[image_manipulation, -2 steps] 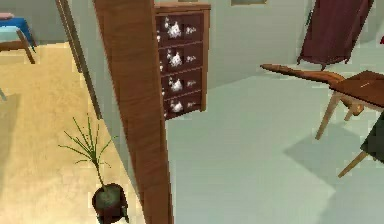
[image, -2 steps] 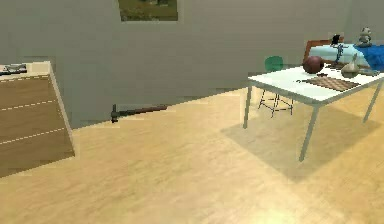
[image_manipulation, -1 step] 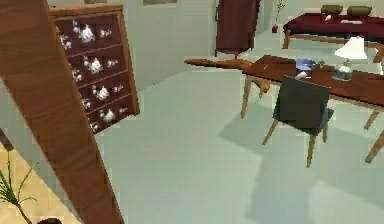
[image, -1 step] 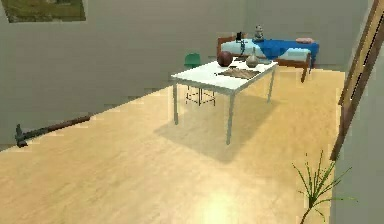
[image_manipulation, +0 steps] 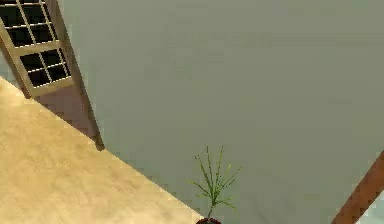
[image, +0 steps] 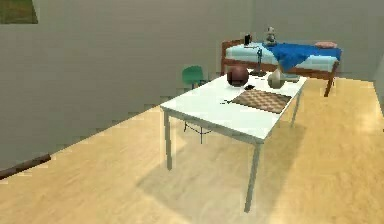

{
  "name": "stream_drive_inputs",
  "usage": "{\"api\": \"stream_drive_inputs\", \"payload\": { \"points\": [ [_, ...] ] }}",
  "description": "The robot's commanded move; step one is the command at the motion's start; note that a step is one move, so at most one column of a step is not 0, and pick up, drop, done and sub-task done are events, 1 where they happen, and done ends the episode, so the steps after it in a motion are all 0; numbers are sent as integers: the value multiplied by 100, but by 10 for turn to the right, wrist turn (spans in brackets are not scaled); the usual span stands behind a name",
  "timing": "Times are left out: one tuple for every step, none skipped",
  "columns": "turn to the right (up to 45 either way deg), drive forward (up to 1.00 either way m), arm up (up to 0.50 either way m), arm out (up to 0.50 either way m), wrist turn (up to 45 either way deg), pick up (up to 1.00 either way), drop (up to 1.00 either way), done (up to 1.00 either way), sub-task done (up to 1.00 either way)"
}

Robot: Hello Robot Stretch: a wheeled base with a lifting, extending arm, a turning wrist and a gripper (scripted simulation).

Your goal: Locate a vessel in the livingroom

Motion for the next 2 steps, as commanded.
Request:
{"api": "stream_drive_inputs", "payload": {
  "points": [
    [450, 0, 0, 0, 0, 0, 0, 0, 0],
    [0, 55, 0, 0, 0, 0, 0, 0, 0]
  ]
}}
